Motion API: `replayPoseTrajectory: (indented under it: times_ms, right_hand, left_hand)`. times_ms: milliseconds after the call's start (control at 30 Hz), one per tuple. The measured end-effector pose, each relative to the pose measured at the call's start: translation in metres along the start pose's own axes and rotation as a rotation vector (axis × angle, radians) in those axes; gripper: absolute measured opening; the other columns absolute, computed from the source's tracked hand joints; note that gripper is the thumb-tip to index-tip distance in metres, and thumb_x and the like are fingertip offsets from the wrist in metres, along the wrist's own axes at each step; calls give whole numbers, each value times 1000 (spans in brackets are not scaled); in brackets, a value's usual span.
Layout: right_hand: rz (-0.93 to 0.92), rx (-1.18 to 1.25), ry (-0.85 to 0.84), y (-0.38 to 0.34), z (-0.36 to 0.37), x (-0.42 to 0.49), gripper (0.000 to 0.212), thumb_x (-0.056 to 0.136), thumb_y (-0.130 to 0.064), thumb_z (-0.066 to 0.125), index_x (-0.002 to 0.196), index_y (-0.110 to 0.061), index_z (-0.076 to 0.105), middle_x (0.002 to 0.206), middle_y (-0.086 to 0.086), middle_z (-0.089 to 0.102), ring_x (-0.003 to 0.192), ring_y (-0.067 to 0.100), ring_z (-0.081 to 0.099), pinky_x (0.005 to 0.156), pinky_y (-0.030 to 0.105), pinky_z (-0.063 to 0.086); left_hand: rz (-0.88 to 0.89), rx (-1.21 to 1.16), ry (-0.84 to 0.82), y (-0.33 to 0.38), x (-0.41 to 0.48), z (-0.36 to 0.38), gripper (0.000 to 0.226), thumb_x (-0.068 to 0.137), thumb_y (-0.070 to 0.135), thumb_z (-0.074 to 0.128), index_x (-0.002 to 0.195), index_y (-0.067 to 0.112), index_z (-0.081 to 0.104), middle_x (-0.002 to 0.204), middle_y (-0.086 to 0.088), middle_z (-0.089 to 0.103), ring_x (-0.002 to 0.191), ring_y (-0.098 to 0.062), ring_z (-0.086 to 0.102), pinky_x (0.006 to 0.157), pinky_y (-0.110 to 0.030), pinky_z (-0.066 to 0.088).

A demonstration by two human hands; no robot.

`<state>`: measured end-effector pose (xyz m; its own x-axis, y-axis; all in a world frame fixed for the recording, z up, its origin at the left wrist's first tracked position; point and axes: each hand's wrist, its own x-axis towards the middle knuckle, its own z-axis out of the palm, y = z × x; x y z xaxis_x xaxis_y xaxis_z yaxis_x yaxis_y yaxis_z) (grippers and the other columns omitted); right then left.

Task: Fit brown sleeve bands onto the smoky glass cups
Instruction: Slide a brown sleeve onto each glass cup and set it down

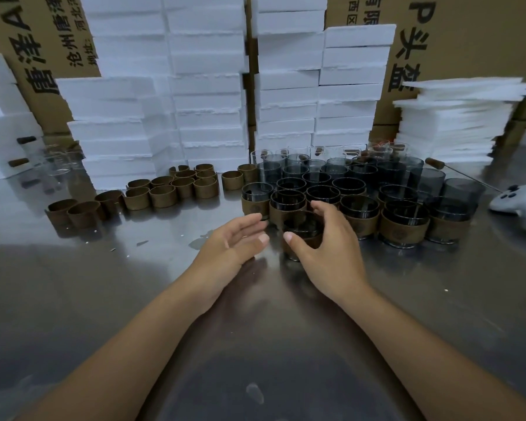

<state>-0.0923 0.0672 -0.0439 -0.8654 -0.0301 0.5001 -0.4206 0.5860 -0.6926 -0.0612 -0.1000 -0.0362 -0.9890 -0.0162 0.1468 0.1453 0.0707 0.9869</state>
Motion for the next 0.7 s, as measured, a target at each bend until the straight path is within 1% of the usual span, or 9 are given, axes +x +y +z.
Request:
replayPoseTrajectory:
  times_ms: [67,133,200,300,467,633,700]
  right_hand:
    - [34,-29,82,1,-1,1,64,84,-31,72,138,-15,43,137,3,36,125,17,42,96,19,31]
    - [62,-61,112,3,-3,4,63,84,-31,72,137,-15,43,136,4,37,124,18,43,96,22,33]
    - [70,-114,97,4,-5,6,62,86,-31,69,139,-15,42,138,3,44,130,19,39,101,28,34]
    - [75,-176,74,1,-5,9,57,91,-32,63,140,-12,41,141,3,46,134,19,33,106,32,30]
    - [57,-373,48,-6,1,15,47,94,-36,55,136,-16,47,143,-1,45,128,20,30,103,34,29]
    - [-6,-515,-46,-6,7,27,49,98,-43,45,141,-18,42,150,-1,38,129,21,26,103,34,25]
    - [-55,-574,-79,-4,7,32,51,98,-46,40,141,-18,41,149,-1,39,129,21,26,103,35,25]
  left_hand:
    - [-17,-14,72,0,1,0,31,91,17,62,119,29,57,119,8,66,109,-3,62,89,-23,47]
    - [-33,-45,132,2,1,1,29,93,22,59,122,25,54,113,5,68,103,-5,64,85,-24,48]
    - [-36,-60,158,4,1,1,28,94,25,55,122,23,53,112,3,67,97,-3,66,82,-23,49]
    - [-29,-58,168,6,0,2,26,95,24,54,121,23,52,113,2,65,95,-4,66,83,-25,50]
    - [3,-19,171,5,2,3,15,95,23,56,109,29,57,107,2,67,91,-4,67,84,-26,52]
    - [27,12,228,2,9,0,14,94,20,56,104,29,59,99,1,68,87,-7,68,79,-26,52]
    - [27,14,258,0,13,-1,14,94,17,57,102,28,60,96,-1,69,87,-10,67,77,-27,51]
